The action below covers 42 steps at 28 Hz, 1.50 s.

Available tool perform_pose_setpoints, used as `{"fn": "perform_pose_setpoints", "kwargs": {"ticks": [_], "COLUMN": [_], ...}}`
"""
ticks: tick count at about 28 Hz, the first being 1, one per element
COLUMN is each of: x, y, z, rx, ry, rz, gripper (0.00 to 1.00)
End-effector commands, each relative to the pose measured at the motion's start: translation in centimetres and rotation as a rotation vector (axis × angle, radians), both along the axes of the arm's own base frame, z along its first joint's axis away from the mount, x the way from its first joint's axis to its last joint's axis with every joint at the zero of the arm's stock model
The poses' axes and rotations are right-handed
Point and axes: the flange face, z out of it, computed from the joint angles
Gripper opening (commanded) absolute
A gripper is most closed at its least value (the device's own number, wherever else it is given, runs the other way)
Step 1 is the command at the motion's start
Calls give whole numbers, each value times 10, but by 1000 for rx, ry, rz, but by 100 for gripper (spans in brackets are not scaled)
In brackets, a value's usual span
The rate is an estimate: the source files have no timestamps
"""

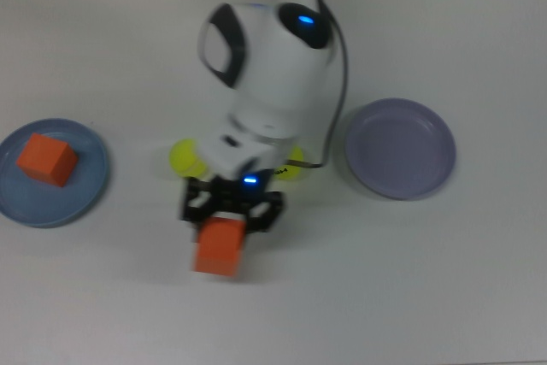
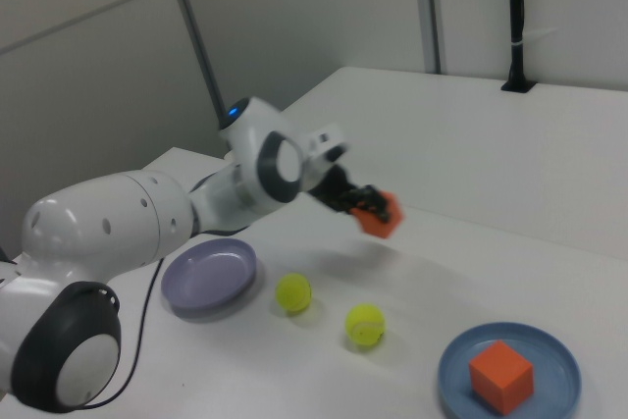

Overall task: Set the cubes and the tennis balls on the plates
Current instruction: 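Carry the second cube onto the blue plate beside the first and release, then move the gripper down to a yellow tennis ball and grasp it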

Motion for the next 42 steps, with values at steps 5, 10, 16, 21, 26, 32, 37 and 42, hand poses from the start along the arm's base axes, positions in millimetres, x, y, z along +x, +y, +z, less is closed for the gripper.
{"fn": "perform_pose_setpoints", "kwargs": {"ticks": [5, 10, 16, 21, 26, 32, 37, 42], "x": [13, 6, -2, -6, -7, -13, -20, -39], "y": [-176, -206, -228, -234, -235, -222, -177, -114], "z": [0, -24, -34, -43, -38, -3, 31, 30], "rx": [-7, -12, -14, -18, -6, 49, 81, 36], "ry": [9, 53, 81, 100, 136, 156, 174, 304], "rz": [-254, -297, -327, -331, -370, -361, -301, -251], "gripper": [0, 0, 0, 93, 100, 100, 100, 100]}}
